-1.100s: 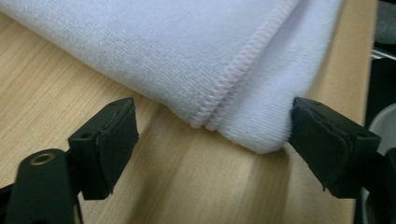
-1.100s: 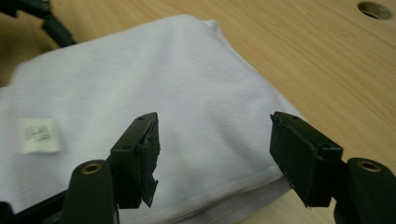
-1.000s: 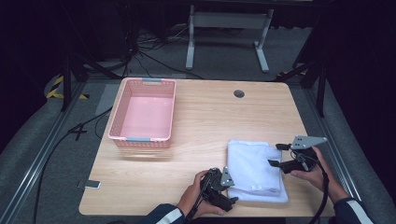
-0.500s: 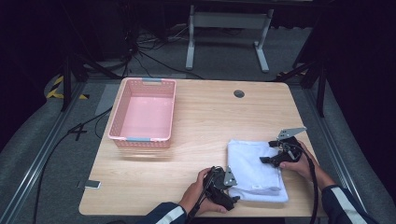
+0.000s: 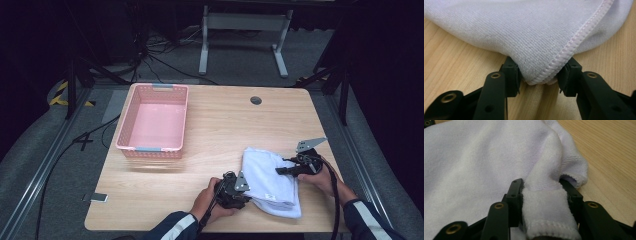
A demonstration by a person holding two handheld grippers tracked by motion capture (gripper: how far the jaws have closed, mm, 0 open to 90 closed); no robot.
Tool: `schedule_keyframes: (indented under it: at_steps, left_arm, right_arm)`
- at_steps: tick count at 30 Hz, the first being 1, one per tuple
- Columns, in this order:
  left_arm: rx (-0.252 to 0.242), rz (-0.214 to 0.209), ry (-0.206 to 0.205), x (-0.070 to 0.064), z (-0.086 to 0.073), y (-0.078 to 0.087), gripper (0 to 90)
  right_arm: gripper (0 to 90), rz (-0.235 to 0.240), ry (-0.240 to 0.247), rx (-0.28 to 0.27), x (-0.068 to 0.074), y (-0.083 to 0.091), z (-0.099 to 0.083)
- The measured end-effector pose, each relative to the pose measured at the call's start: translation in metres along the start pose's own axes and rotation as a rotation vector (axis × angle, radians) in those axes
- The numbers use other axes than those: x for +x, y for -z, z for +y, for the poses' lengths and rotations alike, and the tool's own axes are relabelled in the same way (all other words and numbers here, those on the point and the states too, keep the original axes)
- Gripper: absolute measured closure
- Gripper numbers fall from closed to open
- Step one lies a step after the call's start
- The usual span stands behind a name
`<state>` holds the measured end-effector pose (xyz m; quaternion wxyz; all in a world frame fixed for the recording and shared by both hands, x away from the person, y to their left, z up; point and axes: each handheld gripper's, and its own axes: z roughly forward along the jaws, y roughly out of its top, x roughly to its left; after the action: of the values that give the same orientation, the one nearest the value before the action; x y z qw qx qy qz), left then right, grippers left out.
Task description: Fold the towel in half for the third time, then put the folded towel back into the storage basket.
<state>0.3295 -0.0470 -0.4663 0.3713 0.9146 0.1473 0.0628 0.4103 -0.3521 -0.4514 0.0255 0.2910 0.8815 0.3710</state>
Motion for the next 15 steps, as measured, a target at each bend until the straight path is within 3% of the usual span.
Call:
schedule_keyframes:
  at_steps: [7, 15]
  left_arm:
    - [0.002, 0.000, -0.003, 0.005, 0.000, 0.001, 65.9]
    - [0.001, -0.011, 0.000, 0.010, -0.001, 0.004, 67.1]
  right_arm:
    - [66.5, -0.017, -0.023, -0.027, 0.003, 0.002, -0.002]
    - [70.5, -0.031, -0.006, -0.046, 0.006, 0.004, 0.001]
